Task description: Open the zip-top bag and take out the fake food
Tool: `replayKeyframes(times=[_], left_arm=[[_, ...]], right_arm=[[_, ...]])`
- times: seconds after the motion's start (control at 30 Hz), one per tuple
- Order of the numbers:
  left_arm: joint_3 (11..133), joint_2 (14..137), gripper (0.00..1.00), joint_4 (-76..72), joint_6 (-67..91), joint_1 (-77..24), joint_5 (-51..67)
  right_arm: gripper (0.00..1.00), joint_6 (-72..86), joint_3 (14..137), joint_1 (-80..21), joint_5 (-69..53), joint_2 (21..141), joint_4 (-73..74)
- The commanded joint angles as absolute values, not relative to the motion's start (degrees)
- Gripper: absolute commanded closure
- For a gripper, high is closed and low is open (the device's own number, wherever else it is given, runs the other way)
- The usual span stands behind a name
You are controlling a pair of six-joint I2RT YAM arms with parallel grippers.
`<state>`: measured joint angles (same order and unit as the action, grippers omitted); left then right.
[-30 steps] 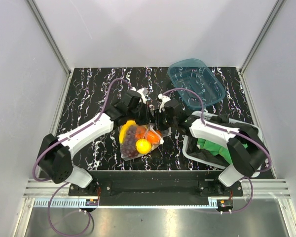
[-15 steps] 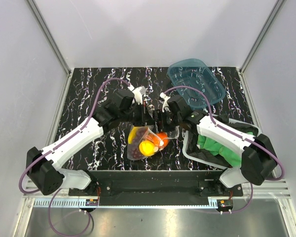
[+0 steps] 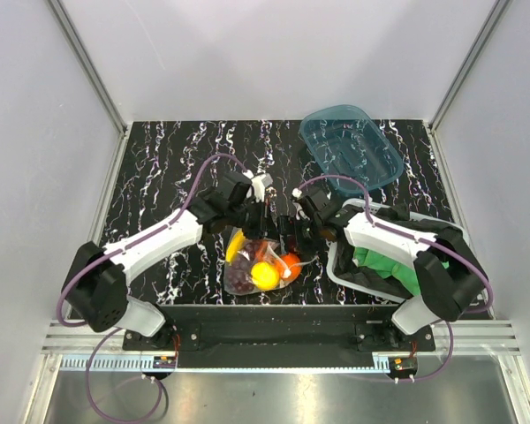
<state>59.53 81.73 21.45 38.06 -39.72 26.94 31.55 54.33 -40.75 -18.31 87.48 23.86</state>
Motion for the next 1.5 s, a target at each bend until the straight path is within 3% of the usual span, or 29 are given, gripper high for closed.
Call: replayKeyframes(times=[0.0,0.1,0.37,0.7,0.83,1.07,1.47], left_arm=[[58.28,83.23,1.00,8.27,37.27,-38.50,24.35],[57.83,83.93,1.00,8.26,37.18,-37.97,24.52],[58.70,85.25,1.00,11.41,39.55,-37.62,25.40],[57.05,84.99,1.00,12.22,40.95,-37.53,25.14],[56.34,83.85,1.00,11.78,41.22,-37.53,23.65],[58.09,79.55,1.00,17.65,38.42,-37.53,21.45],[63.64,75.41,1.00,29.79,29.44,-36.30,18.02]], right_arm=[[0.07,31.37,53.79,-43.85,-24.26,88.24,18.30],[0.12,32.60,52.91,-44.65,-24.79,89.03,16.44],[0.05,31.29,48.08,-44.74,-21.27,87.28,17.31],[0.08,31.21,42.45,-44.83,-23.83,85.79,14.32],[0.33,29.09,47.70,-44.82,-21.80,84.38,17.31],[0.61,30.59,56.42,-44.74,-20.48,79.90,24.77],[0.68,31.99,67.67,-44.82,-15.66,73.13,37.61]])
